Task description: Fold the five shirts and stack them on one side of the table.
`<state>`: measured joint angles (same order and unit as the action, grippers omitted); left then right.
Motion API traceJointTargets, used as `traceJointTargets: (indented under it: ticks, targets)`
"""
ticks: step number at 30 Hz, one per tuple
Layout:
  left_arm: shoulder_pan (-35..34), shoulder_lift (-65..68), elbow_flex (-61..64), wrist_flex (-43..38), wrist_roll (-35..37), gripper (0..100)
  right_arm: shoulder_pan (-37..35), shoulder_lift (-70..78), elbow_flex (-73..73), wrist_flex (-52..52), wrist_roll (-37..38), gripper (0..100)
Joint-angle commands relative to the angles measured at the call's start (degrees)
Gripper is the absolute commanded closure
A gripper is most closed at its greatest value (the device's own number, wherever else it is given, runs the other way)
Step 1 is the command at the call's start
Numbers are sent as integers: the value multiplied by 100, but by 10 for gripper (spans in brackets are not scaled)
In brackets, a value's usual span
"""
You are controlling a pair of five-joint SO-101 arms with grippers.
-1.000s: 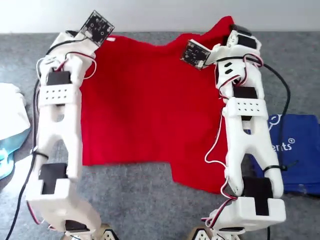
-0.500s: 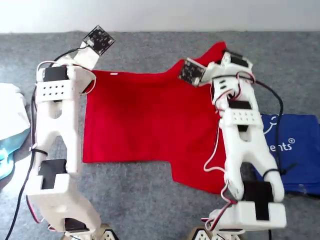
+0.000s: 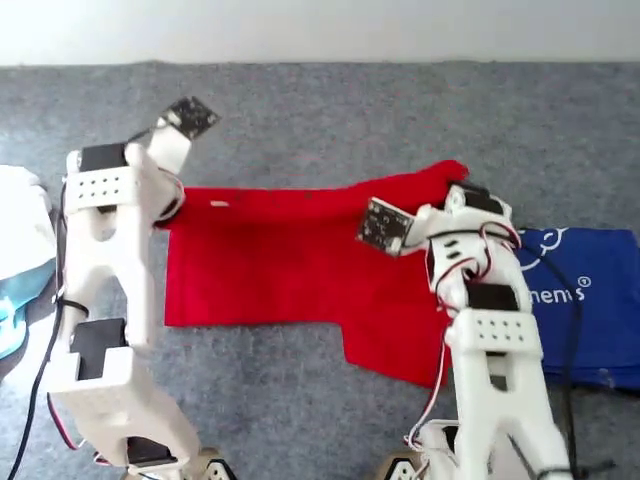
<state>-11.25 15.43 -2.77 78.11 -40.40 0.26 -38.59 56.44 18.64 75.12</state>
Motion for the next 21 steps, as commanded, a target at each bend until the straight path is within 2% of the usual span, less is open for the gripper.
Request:
traceJointTargets:
  ticks: [1,6,12,17,21]
  targets:
    - [44,-123,277,26,-62,986,180,-664,-9,1103,-97,988]
    - [53,-123,523,404,-44,986,207,-1341,-9,2273,-721,988]
    - [70,-62,585,475,-26,983,207,-1771,9,3424,-756,988]
    - [185,-114,804,475,-26,893,242,-1842,9,3837,-756,987]
    - [158,-132,752,782,-26,885,435,-1895,-158,4497,-756,958]
